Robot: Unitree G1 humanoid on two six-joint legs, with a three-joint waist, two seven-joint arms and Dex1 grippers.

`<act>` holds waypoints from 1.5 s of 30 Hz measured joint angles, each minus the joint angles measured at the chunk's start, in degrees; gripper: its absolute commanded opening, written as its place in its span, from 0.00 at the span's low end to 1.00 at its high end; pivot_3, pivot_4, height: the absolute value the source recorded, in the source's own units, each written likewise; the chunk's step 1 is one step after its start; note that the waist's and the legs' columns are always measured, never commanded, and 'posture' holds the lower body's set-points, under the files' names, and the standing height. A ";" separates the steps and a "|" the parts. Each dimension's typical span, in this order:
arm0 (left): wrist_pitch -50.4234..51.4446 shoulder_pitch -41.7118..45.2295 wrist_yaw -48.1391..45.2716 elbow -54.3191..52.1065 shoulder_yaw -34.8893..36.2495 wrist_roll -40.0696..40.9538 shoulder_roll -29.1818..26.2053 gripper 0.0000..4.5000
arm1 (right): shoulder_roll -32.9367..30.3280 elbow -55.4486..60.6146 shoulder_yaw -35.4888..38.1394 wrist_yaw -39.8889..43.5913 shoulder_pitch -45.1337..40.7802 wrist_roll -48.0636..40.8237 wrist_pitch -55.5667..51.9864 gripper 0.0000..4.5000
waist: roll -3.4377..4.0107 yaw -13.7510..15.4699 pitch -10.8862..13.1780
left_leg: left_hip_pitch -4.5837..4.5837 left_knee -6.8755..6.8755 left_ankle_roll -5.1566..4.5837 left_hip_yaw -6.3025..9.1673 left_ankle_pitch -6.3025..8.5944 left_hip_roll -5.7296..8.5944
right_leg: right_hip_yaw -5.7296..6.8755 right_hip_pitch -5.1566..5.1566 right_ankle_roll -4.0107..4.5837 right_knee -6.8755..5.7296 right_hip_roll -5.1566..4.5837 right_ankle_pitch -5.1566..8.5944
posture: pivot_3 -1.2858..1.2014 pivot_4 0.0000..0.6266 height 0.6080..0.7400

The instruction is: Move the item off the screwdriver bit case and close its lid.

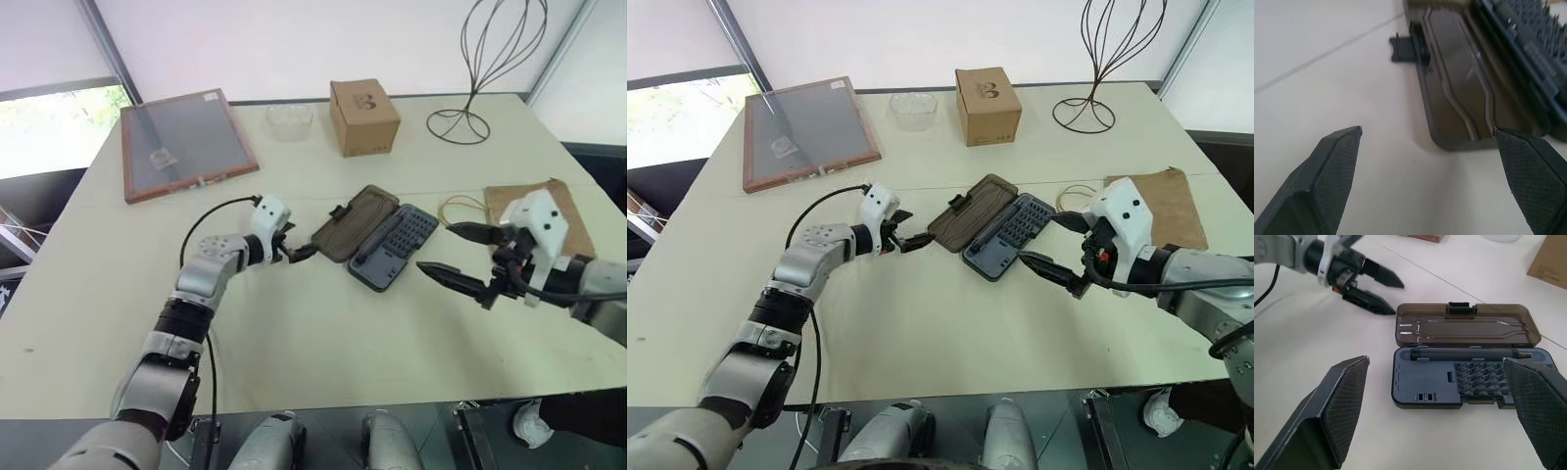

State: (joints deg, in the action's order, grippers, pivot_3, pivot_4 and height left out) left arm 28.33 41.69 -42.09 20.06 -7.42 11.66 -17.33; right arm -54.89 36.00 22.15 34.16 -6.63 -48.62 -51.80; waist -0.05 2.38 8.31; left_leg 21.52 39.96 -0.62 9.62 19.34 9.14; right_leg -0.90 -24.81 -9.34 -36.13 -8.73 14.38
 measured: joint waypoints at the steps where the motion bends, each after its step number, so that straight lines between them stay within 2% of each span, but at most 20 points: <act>1: -0.04 1.04 0.08 0.17 0.10 0.05 0.19 1.00 | 0.21 0.00 -0.23 -0.29 -0.17 0.03 -0.03 1.00 | 0.00 0.01 0.00 | 0.00 0.01 0.00 0.00 0.00 0.00 | 0.00 0.00 0.00 0.00 0.00 0.00 | 0.52 0.24 1.00; 4: -1.38 3.93 0.70 2.79 -0.01 -0.57 1.89 1.00 | 0.97 0.01 -1.87 -0.97 -1.08 0.10 -0.05 1.00 | 0.00 -0.05 0.00 | -0.01 0.00 0.00 0.00 0.00 0.00 | 0.00 0.01 0.00 0.01 0.01 0.00 | 0.52 0.24 1.00; 12: -12.42 12.90 5.18 29.00 -2.57 -6.99 7.96 1.00 | 3.84 -0.10 -5.04 -3.10 -3.06 1.10 0.02 1.00 | -0.19 -0.09 0.05 | -0.02 0.00 0.00 -0.03 0.00 -0.01 | 0.02 0.00 -0.01 0.00 0.02 0.00 | 0.52 0.24 1.00; 13: -13.82 13.85 5.65 31.56 -2.36 -7.36 8.22 0.88 | 4.25 -0.07 -5.04 -3.38 -2.81 1.10 0.02 1.00 | -0.18 -0.10 0.04 | -0.05 0.00 0.00 -0.04 0.00 -0.01 | 0.01 0.01 -0.01 -0.01 0.00 -0.01 | 0.52 0.24 1.00; 14: -15.18 14.88 6.11 34.16 -1.67 -7.39 8.55 0.82 | 4.45 -0.05 -5.03 -3.62 -2.42 1.11 0.02 1.00 | -0.19 -0.11 0.05 | -0.04 0.00 0.00 -0.04 0.00 -0.01 | 0.01 0.01 -0.01 -0.01 0.00 -0.01 | 0.52 0.24 1.00; 21: -18.76 17.23 4.55 40.68 0.29 -7.38 9.43 0.03 | 5.07 1.25 -3.53 -4.92 -0.03 1.04 0.01 1.00 | -0.20 -0.26 0.02 | -0.09 0.00 0.00 -0.05 0.00 -0.02 | 0.00 0.02 -0.04 -0.05 0.02 -0.02 | 0.52 0.24 1.00; 29: -21.03 17.62 0.00 41.77 -0.43 -9.19 8.38 0.01 | 3.65 1.53 -0.65 -2.97 3.88 1.11 0.04 1.00 | -0.21 -0.28 -0.01 | -0.11 -0.01 0.00 -0.07 0.00 -0.04 | -0.01 0.02 -0.04 -0.07 0.04 -0.02 | 0.52 0.24 1.00; 33: -28.20 17.53 -6.49 42.69 -3.04 -12.17 5.20 0.01 | -0.48 1.57 3.23 2.95 8.48 0.96 0.05 1.00 | -0.22 -0.52 0.00 | -0.09 -0.07 0.00 -0.09 0.00 -0.04 | -0.01 -0.04 -0.04 -0.06 0.04 -0.02 | 0.52 0.24 1.00; 38: -46.79 17.76 -20.39 44.54 -7.52 -17.05 -1.92 0.01 | -2.76 2.07 7.80 9.98 10.86 -1.96 -0.04 1.00 | -0.30 -0.27 0.06 | -0.01 -0.06 0.00 -0.09 0.00 -0.06 | 0.02 -0.08 -0.04 -0.01 0.04 -0.02 | 0.52 0.24 1.00; 41: -52.97 19.49 -24.60 46.52 -7.70 -18.56 -3.53 0.01 | -2.86 2.75 7.86 11.43 10.60 -3.69 -0.13 1.00 | -0.36 0.07 0.09 | 0.05 0.04 -0.01 -0.03 0.01 -0.03 | 0.04 -0.04 -0.04 0.00 0.02 -0.02 | 0.52 0.24 1.00; 45: -56.16 20.49 -28.30 47.36 -7.53 -18.77 -3.92 0.01 | -2.87 3.16 7.06 11.60 10.48 -3.89 -0.10 1.00 | -0.37 -0.04 0.10 | 0.04 0.05 -0.05 -0.02 0.03 -0.01 | 0.06 -0.01 -0.05 0.01 0.00 -0.03 | 0.52 0.24 1.00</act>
State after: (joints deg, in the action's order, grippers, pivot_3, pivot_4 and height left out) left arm -27.83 62.18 -70.39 67.42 -14.94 -7.11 -21.24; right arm -57.75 39.16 29.21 45.76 3.85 -52.51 -51.90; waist -0.42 2.34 8.40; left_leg 21.56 40.01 -0.67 9.61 19.37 9.13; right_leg -0.84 -24.81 -9.39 -36.12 -8.73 14.36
